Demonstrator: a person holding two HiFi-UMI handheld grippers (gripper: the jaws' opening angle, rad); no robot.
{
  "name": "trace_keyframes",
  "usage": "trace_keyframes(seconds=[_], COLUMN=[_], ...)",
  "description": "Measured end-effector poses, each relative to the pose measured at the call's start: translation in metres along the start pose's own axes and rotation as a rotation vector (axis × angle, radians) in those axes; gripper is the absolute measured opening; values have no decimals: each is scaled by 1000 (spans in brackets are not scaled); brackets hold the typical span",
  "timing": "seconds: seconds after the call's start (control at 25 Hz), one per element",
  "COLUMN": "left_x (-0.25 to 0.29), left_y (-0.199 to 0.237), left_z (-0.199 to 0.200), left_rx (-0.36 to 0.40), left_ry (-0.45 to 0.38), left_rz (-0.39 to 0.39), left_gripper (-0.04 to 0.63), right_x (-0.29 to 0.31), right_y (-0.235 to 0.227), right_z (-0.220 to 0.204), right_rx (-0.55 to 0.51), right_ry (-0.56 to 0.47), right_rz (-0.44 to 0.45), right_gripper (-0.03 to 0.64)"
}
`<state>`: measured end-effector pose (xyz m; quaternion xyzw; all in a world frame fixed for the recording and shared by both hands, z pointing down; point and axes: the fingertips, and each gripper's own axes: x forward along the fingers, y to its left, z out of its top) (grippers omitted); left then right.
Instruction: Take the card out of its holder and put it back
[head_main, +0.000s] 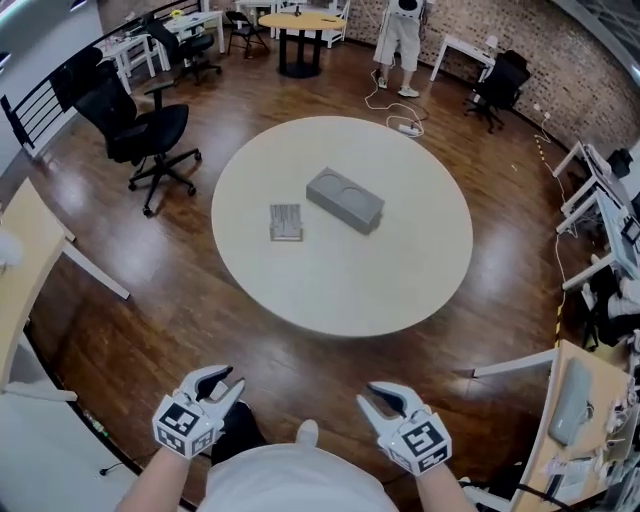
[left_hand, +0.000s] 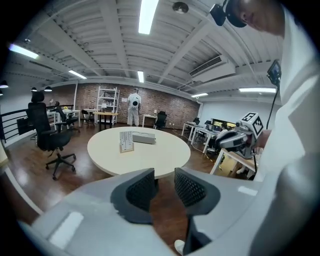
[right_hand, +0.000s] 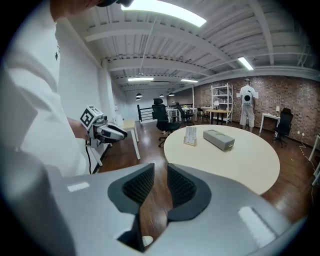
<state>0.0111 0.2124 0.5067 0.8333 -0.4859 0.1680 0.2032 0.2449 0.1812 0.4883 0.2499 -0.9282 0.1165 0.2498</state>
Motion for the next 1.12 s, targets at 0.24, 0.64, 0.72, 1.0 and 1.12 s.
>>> trace_keyframes(seconds=[0.24, 0.64, 0.72, 1.0, 1.12], left_x=[-24, -22, -26, -46, -53], left_y=[-30, -55, -57, -62, -62], left_z=[17, 35, 38, 23, 21], left_rx=[-1, 52, 58, 30, 30], left_ry=[-52, -90, -103, -104, -99], left_rz=[8, -17, -18, 2, 10], left_gripper=[127, 123, 123, 123, 123], right_x=[-14, -33, -32, -35, -40], right_y=[23, 39, 45, 60, 69], right_z=[8, 16, 16, 15, 16], right_rx=[-57, -104, -115, -129, -128], right_ry=[-40, -39, -48, -54, -68], right_rz=[30, 17, 29, 29, 51], right_gripper=[87, 87, 87, 87, 87])
